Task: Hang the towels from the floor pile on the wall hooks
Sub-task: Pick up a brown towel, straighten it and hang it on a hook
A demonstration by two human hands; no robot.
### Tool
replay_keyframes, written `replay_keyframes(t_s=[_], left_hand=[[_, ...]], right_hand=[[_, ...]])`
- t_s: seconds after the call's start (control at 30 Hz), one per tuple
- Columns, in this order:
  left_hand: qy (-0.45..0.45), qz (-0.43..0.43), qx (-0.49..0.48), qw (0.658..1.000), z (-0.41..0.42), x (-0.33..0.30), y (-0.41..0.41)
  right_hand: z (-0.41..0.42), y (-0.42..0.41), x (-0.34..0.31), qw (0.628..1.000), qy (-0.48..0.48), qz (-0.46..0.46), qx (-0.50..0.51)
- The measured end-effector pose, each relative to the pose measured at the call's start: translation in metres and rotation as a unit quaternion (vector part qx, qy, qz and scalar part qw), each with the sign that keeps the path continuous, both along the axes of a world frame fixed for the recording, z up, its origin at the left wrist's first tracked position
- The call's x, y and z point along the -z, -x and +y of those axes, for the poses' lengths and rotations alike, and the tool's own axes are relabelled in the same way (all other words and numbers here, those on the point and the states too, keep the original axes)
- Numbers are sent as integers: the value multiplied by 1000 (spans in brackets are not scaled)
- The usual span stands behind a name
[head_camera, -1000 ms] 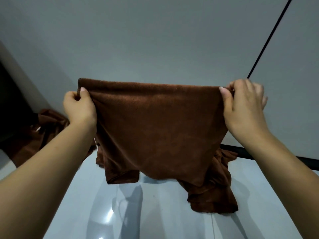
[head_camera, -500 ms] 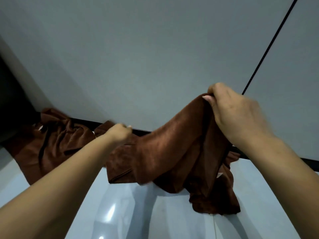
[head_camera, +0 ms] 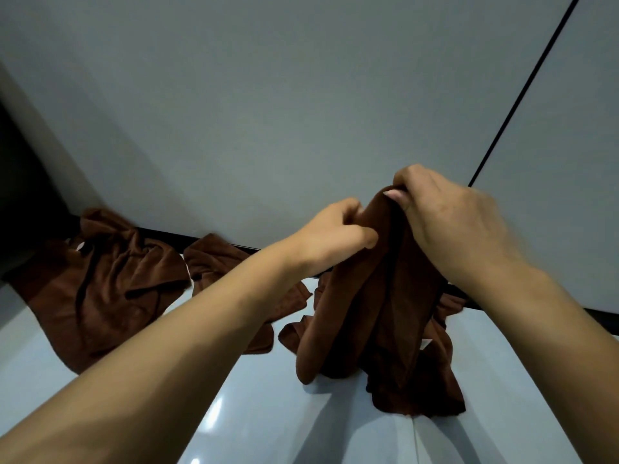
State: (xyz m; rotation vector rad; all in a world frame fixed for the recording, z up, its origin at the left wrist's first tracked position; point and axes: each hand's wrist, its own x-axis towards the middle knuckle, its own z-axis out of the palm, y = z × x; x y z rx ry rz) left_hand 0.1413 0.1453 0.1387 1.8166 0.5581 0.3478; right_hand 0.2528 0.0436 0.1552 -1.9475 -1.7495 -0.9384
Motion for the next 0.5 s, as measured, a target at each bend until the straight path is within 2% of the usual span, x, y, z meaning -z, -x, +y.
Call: replay_keyframes(t_s=[0.33, 0.5], left_hand=[[4, 32, -25, 999, 19, 20, 19], [-38, 29, -114, 992, 33, 28, 32]], right_hand=[[-3, -6, -5, 998, -48, 6, 46], [-9, -19, -14, 992, -53, 62, 96]])
